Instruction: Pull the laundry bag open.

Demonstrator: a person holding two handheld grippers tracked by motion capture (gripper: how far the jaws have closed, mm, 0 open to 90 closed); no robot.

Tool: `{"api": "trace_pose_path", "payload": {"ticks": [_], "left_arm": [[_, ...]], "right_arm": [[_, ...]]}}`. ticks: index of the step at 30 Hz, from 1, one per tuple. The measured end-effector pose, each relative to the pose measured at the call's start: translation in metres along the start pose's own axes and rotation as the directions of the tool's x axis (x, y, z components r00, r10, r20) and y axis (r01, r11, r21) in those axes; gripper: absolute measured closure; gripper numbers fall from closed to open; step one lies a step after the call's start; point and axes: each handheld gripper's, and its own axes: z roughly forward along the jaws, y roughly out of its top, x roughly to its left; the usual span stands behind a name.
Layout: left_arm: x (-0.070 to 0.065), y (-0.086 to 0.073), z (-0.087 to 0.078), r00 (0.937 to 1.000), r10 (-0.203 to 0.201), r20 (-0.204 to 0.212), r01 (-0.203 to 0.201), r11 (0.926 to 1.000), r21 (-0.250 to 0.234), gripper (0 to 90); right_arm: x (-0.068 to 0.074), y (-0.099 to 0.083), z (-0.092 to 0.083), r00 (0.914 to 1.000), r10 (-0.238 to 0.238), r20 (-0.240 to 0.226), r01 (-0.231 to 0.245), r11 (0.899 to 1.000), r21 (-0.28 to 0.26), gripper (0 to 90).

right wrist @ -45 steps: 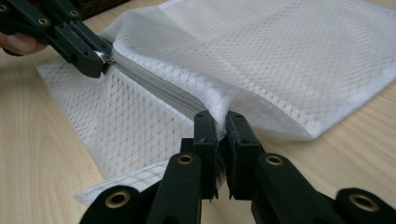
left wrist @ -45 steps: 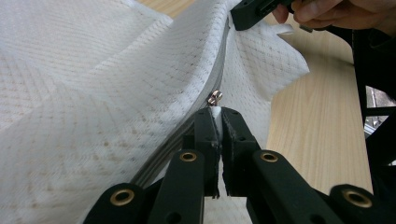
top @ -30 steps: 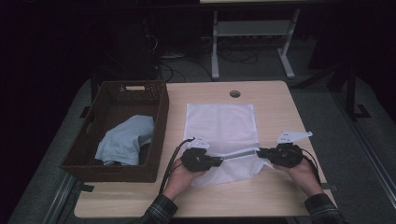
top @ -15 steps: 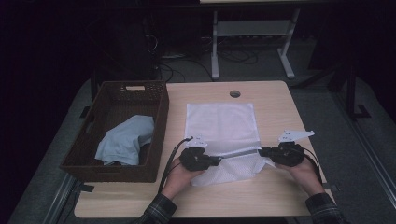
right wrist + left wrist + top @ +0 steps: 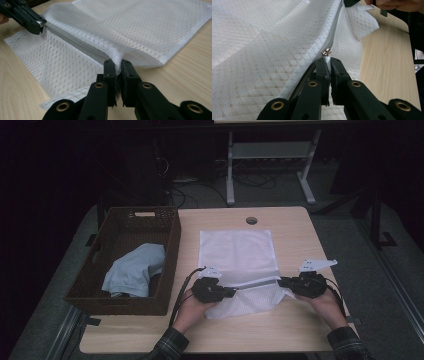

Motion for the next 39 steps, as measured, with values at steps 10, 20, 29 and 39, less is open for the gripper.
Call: {"api": "trace_pose_path", "payload": {"ticks": [10,20,29,39], "left_arm": [[0.0,-0.002,-0.004,0.9999,0.002,-0.014,-0.002,0.9999,0.015,86.7],[-0.002,-0.002,-0.005,0.9993,-0.017,-0.035,0.018,0.999,0.04,87.0],[-0.003,-0.002,-0.003,0.9977,-0.014,-0.067,0.019,0.9971,0.073,87.1],[0.003,-0.005,-0.013,0.9977,-0.032,-0.06,0.035,0.9982,0.049,87.2]], "right_arm": [[0.001,0.001,-0.001,0.9999,-0.006,-0.012,0.006,1.0,0.0,84.2],[0.007,0.0,-0.003,0.9991,-0.037,-0.021,0.037,0.999,0.02,84.8],[0.006,-0.003,-0.005,0.9982,-0.051,-0.03,0.052,0.998,0.032,85.2],[0.003,-0.002,-0.007,0.9985,-0.053,-0.013,0.053,0.998,0.028,85.2]]}}
